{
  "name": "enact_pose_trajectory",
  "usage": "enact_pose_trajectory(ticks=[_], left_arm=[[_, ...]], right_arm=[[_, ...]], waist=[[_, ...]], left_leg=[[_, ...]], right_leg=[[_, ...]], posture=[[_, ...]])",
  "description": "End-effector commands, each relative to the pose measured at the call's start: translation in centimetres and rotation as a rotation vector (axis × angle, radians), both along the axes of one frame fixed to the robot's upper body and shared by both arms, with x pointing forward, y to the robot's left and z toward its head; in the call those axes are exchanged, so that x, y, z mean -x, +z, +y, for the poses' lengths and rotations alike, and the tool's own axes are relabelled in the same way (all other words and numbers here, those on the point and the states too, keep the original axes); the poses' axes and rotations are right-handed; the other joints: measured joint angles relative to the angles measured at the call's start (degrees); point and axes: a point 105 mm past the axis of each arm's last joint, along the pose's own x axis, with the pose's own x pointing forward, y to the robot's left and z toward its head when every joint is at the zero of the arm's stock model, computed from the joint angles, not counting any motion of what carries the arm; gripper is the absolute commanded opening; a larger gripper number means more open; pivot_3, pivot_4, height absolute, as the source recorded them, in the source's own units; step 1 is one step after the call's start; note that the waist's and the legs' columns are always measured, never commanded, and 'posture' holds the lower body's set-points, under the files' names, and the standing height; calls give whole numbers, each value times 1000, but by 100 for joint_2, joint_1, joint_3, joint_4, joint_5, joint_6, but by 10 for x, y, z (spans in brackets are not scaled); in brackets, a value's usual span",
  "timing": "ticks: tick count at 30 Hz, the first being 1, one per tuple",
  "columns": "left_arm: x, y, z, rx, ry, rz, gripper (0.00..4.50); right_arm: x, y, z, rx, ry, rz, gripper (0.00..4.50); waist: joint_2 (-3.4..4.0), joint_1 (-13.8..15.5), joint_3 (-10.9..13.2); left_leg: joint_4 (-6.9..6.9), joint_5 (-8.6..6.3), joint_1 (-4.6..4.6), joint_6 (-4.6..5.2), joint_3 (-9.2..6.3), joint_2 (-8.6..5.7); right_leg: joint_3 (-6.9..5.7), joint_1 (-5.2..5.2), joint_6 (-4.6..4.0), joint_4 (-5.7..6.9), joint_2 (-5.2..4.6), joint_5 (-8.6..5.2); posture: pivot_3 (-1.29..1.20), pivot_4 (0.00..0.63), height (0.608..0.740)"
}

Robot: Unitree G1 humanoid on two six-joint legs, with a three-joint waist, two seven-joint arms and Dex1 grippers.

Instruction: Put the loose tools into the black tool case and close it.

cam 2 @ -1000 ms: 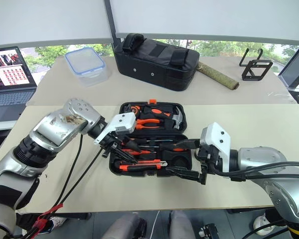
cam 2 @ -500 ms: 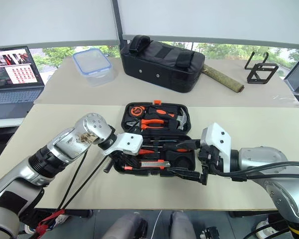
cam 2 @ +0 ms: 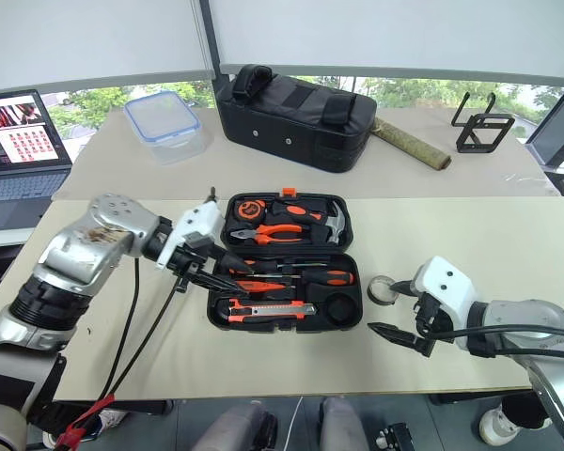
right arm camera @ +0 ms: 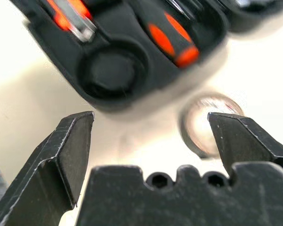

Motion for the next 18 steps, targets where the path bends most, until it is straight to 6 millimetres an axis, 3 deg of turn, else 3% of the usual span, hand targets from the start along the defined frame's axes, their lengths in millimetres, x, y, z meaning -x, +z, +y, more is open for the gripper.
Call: enact_pose_trajectory(ticks=[1, 3, 5, 8, 12, 18], left_arm=[[8, 20, 1, 93, -44, -49, 3845], [10, 22, 1, 102, -57, -62, 4455], [11, 23, 0, 110, -62, -66, 4455], [12, 28, -2, 136, -66, -45, 4500], [11, 35, -1, 153, -58, -35, 4500], [13, 31, 5, 118, -57, -52, 4500]], right_arm=[[-9, 1, 4, -3, 17, -34, 4500], [-12, -4, 6, -5, 20, -29, 4500], [-17, -11, 7, 5, 21, -20, 4500], [-24, -21, 7, 28, 18, -1, 3818], [-31, -23, 4, 41, 3, 1, 2367], [-27, 0, 4, 5, 15, -22, 455]], waist=[[0, -11, 0], [-1, -12, 1], [-1, -12, 1], [-1, -17, 1], [-1, -30, 1], [2, -55, 2]], left_leg=[[0, 0, 0, 0, 0, 0], [0, 0, -1, 0, 0, 0], [0, 0, -1, 0, 0, -1], [0, 0, -1, 0, 0, -1], [-1, 0, -1, 0, 0, -1], [-4, -1, -1, 0, -1, -1]], right_leg=[[0, 0, 0, -1, 0, 0], [0, 0, 0, -2, -2, 0], [-1, 0, 0, -2, -3, 0], [-1, 2, 0, -4, -2, 0], [0, 0, 0, -2, -1, 0], [0, -3, -1, -2, 0, 0]], posture=[[0, 150, 714], [0, 150, 714], [0, 150, 714], [0, 150, 714], [0, 150, 714], [0, 150, 714]])
